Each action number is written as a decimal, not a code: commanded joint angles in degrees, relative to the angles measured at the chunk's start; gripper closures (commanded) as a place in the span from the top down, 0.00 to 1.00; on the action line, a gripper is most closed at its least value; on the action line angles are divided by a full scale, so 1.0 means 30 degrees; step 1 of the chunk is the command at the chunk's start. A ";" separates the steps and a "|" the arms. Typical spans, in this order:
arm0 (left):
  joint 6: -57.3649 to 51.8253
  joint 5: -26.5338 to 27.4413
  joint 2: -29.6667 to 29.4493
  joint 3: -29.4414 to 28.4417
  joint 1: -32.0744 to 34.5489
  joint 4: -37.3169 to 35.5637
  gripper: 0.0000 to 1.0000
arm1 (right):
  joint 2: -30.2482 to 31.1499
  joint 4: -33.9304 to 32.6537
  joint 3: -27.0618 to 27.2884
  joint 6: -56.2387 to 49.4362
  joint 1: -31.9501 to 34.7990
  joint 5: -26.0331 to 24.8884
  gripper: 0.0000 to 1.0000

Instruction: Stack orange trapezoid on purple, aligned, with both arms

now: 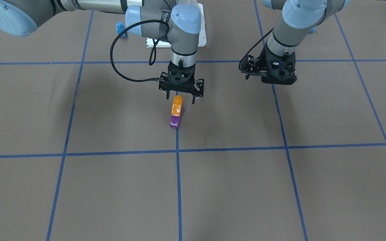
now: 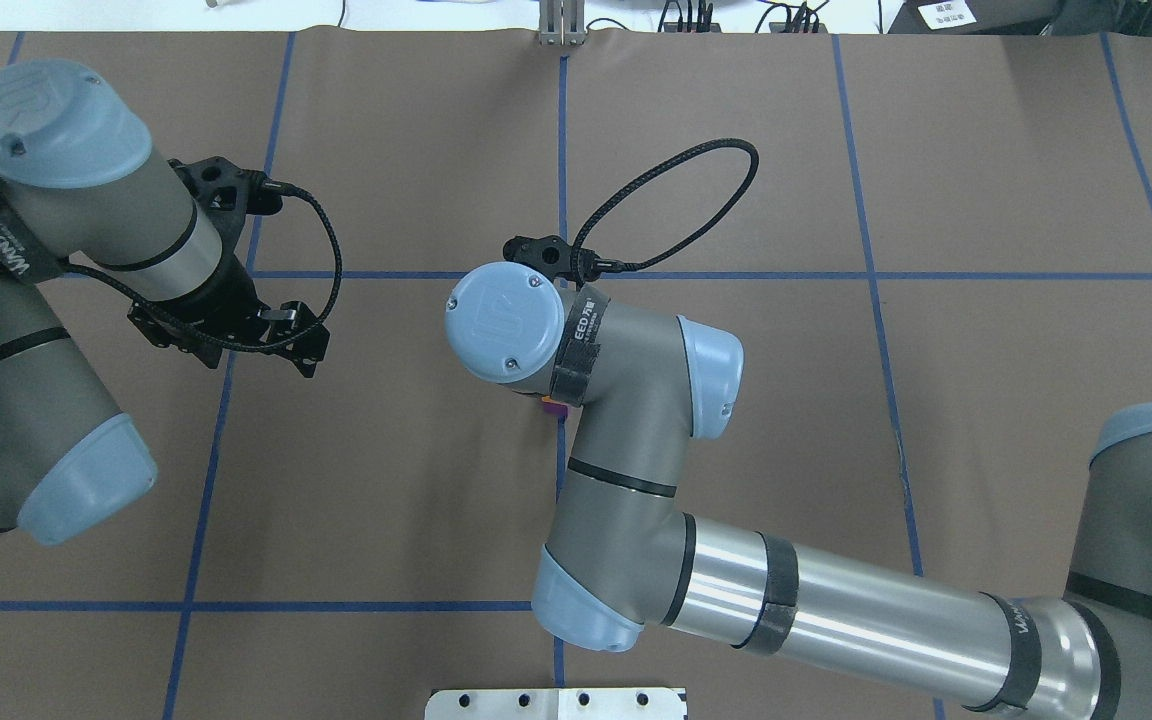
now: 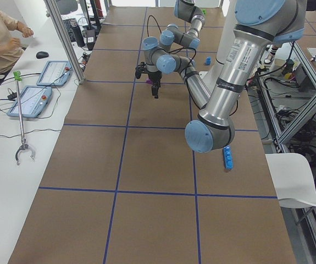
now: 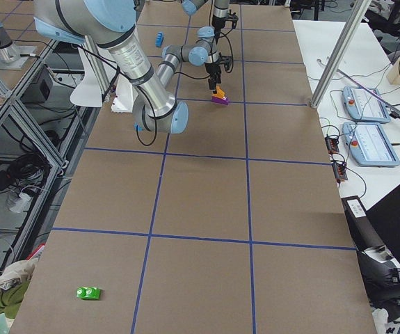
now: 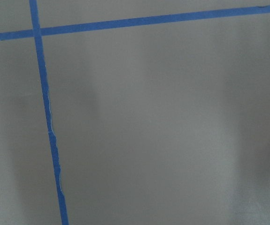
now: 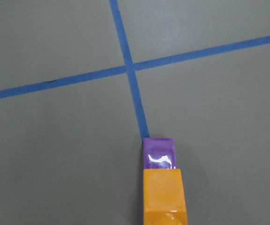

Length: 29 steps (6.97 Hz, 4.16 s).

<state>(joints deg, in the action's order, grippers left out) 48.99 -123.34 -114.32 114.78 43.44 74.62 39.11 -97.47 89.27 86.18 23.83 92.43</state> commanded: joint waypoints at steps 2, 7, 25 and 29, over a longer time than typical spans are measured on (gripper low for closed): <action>-0.0448 -0.0019 0.0138 0.0526 0.0896 0.0029 1.00 | 0.2273 -0.1519 0.4004 -0.1965 0.2302 0.2989 1.00; -0.9359 -0.2023 0.4903 0.1497 0.6890 0.0263 1.00 | 0.9828 -0.2196 0.7682 -1.3986 1.0113 0.9489 1.00; -2.0459 -0.4062 0.6936 -0.4569 1.5229 0.0176 1.00 | 1.6349 -0.2196 0.4138 -2.9401 2.0416 1.3545 1.00; -2.0459 -0.4033 0.6936 -0.4540 1.5229 0.0176 1.00 | 1.6320 -0.2196 0.4138 -2.9342 2.0416 1.3545 1.00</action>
